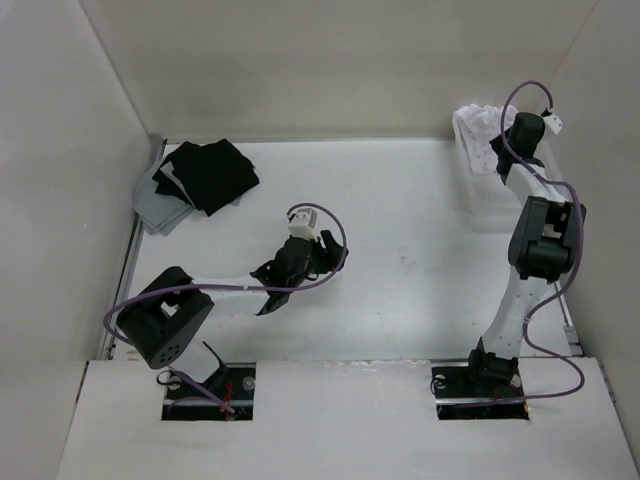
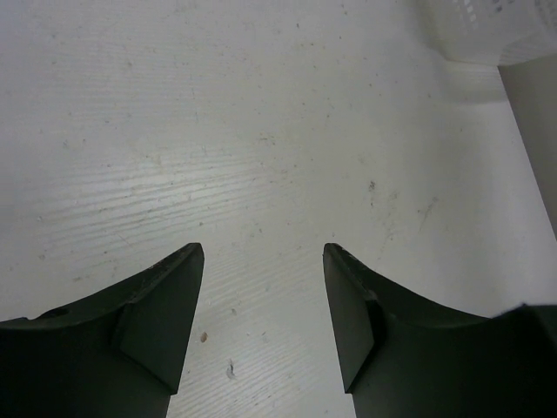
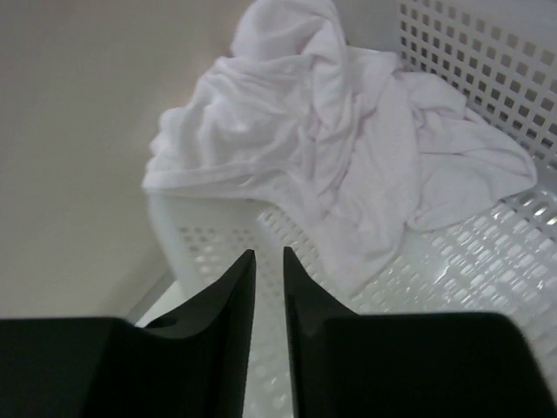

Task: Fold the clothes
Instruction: Grab the tank top from the pile

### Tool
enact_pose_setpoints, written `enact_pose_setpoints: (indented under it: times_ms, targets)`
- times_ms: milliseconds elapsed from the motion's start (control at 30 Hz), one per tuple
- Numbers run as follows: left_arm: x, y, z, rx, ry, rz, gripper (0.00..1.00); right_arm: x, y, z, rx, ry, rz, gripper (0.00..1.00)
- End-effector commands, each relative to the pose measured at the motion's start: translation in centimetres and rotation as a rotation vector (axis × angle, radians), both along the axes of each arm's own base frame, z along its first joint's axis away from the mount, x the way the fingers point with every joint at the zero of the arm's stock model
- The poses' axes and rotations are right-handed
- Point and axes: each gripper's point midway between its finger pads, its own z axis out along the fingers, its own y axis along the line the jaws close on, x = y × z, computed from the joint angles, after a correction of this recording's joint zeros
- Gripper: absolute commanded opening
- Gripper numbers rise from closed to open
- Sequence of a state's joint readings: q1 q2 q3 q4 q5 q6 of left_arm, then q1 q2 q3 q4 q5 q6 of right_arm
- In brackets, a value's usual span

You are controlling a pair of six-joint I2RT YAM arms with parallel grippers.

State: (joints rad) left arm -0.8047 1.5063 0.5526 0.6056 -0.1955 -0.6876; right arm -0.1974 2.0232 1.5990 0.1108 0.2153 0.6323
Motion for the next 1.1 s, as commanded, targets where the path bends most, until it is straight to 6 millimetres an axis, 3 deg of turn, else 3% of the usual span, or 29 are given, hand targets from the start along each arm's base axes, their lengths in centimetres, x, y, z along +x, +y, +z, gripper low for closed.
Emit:
enact_pose_setpoints:
  times_ms: [0,33,200,367,500,767,900,967,1067]
  targets:
    - [0.8,-0.4,2.2,-0.079,-0.061,0.002,0.56,3.2,-2.4,-0.1,-0.025,-0.022,0.033,0.32]
    - [0.9,-0.3,2.2,-0.084,-0.063,0.006,0.56,4.2,-3.3,-1.1,-0.020,-0.020,0.031,0.39]
    - [1.4,-0.4,1.9,-0.095,-0.069,0.012,0.56,6.9,-5.8,-3.8,0.028,-0.023,0.014,0.54]
    - [1.9,-0.6,0.6,-0.096,-0.051,0.017,0.56,9.2,-7.4,-7.0,0.077,-0.008,-0.004,0.58]
    - [2.3,-0.8,0.2,-0.113,-0.037,0.024,0.56,10.6,-7.7,-8.4,0.101,0.010,-0.011,0.59]
    - [2.9,-0.4,0.6,-0.153,-0.045,0.039,0.56,11.6,-7.5,-9.4,0.179,-0.034,-0.014,0.39]
    - [3.3,0.2,0.8,-0.161,-0.051,0.054,0.56,11.6,-7.5,-9.3,0.196,-0.039,-0.001,0.09]
    - [3.3,0.3,0.8,-0.161,-0.051,0.056,0.56,11.6,-7.3,-8.4,0.210,-0.068,0.017,0.02]
    - [3.2,0.3,0.8,-0.162,-0.049,0.055,0.56,11.0,-6.7,-4.2,0.203,-0.183,0.044,0.00]
